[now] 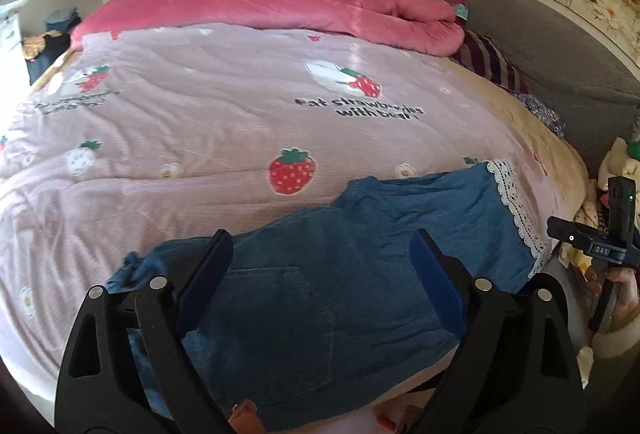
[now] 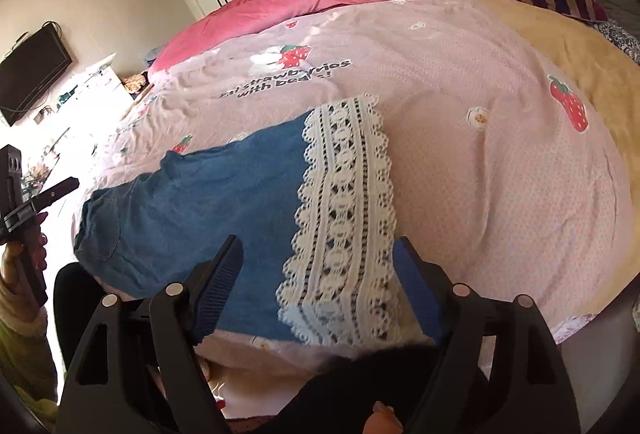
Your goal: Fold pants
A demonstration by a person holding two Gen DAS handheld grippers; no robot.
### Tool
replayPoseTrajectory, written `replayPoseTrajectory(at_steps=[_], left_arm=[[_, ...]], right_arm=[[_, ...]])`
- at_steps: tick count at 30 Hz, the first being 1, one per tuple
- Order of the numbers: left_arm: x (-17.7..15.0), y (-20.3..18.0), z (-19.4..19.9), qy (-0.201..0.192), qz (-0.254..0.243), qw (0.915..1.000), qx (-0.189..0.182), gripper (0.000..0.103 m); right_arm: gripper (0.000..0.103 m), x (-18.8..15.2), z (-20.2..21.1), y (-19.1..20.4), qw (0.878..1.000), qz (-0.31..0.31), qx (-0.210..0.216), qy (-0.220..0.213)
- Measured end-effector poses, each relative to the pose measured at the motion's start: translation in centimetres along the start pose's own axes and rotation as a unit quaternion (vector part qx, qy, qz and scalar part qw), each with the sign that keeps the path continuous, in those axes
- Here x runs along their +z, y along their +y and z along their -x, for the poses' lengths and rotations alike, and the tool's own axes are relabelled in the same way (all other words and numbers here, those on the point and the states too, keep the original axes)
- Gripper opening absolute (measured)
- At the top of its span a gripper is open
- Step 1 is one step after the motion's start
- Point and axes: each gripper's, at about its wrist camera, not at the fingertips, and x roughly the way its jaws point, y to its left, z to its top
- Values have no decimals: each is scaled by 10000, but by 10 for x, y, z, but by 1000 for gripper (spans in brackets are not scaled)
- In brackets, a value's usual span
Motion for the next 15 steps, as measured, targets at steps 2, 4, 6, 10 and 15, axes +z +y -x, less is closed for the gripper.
replayPoseTrajectory(at_steps=[2,4,6,10,15], left_arm=[[8,-5,-24,217,-31,9997,-142,83],[15,-8,-49,481,-94,9986,-178,83],[21,-10,-71,643,-150,9976,-204,83],[28,-11,-107,1022,-205,9942,-273,73],[33,-16,-141,1386,-295,9885,-535,53]], right_arm=[[77,8,-7,2,10000,34,-12,6],[77,16,-13,7,9999,130,-80,-3],[77,24,-19,20,9992,388,-75,-9],[77,45,-39,57,9944,1050,148,-37],[77,73,-57,55,9920,1143,-428,-309]])
